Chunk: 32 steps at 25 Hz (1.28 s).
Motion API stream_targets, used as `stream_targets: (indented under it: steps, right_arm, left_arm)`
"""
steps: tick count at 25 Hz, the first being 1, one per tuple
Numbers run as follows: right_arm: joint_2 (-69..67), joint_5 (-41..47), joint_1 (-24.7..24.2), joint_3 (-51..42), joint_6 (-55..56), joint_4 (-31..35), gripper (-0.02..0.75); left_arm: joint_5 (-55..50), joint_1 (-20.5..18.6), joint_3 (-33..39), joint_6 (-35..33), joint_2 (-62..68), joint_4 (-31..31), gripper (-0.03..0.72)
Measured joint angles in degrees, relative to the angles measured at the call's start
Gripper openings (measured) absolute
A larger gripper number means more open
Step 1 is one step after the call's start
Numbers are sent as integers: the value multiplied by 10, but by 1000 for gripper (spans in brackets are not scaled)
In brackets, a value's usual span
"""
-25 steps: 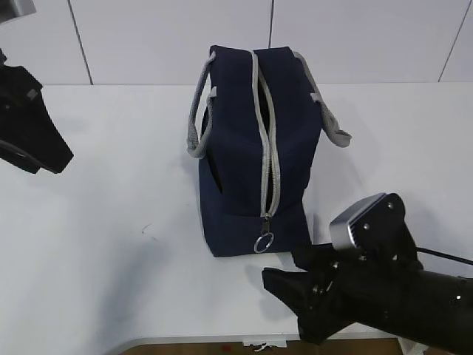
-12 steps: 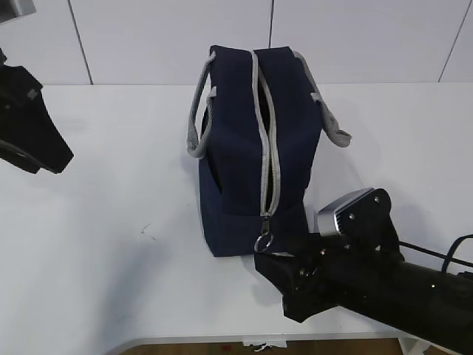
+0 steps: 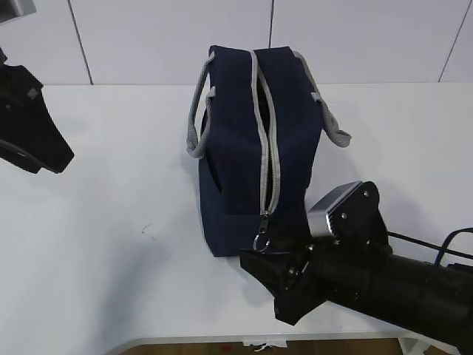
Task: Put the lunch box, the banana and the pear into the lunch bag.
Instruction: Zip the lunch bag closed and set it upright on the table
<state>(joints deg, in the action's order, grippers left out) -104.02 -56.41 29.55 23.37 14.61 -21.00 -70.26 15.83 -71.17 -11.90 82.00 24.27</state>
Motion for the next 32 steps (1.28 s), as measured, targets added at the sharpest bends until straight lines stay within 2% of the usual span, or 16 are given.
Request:
stream_targets:
  steps: [2,9,13,18,32]
  right_arm:
    - [0,-2,0,5,0,-19,468]
    - [0,23,0,8,0,-20,468]
    - [0,42,0,8,0,1,468]
    - [0,36,0,8,0,10,468]
    - [0,28,0,12,20,-16,468]
  left_arm:
    - [0,0,0,0,0,3,307]
    - [0,0,0,0,0,6,307]
    - [0,0,0,0,0,7,307]
    - [0,0,0,0,0,9,307]
    - [0,0,0,0,0,20,307]
